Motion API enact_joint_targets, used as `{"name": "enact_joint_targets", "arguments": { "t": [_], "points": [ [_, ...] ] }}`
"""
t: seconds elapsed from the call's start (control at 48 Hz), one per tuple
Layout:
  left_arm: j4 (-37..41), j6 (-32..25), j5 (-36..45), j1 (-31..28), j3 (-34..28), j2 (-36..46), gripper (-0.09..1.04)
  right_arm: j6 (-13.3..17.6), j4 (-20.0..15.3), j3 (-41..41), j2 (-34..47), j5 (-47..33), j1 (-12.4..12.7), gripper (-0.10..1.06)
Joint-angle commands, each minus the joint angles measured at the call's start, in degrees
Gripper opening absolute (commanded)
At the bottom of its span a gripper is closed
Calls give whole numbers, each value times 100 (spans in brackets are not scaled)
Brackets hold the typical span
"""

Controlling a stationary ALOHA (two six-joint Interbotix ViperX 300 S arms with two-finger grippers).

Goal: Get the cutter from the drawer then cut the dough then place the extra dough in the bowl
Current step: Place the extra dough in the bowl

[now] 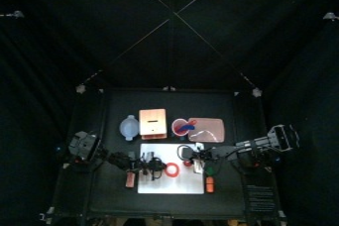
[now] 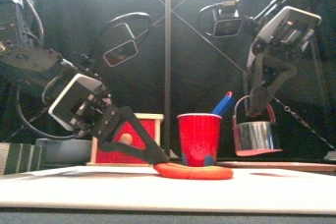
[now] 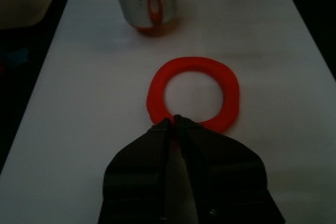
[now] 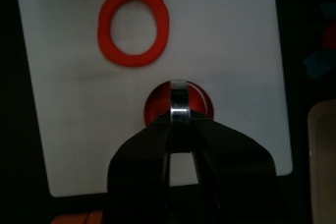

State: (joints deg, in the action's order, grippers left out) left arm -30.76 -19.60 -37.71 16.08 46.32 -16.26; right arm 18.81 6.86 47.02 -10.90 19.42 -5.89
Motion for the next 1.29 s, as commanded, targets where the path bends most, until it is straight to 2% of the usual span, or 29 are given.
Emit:
{"name": "enact_joint_targets", "arguments": {
  "t": [0.021,0.312,0.438,0.75,1.083,1.292],
  "points": [
    [9,-9,26,-18,-62,246,57,0,-9,26,-97,-220,18,57],
    [9,-18,123,-18,-70,378,58,0,-26,62,-62,-272,-18,83],
    [9,-18,220,-18,-70,457,58,0,0,18,-70,-272,-18,88],
    [70,-35,483,-18,-79,589,61,0,79,-62,-62,-272,9,88],
    [44,9,483,-44,-79,650,82,0,79,-70,-62,-272,18,88],
    [-668,18,492,-97,-105,888,82,0,79,-70,-26,-272,26,88]
  ]
}}
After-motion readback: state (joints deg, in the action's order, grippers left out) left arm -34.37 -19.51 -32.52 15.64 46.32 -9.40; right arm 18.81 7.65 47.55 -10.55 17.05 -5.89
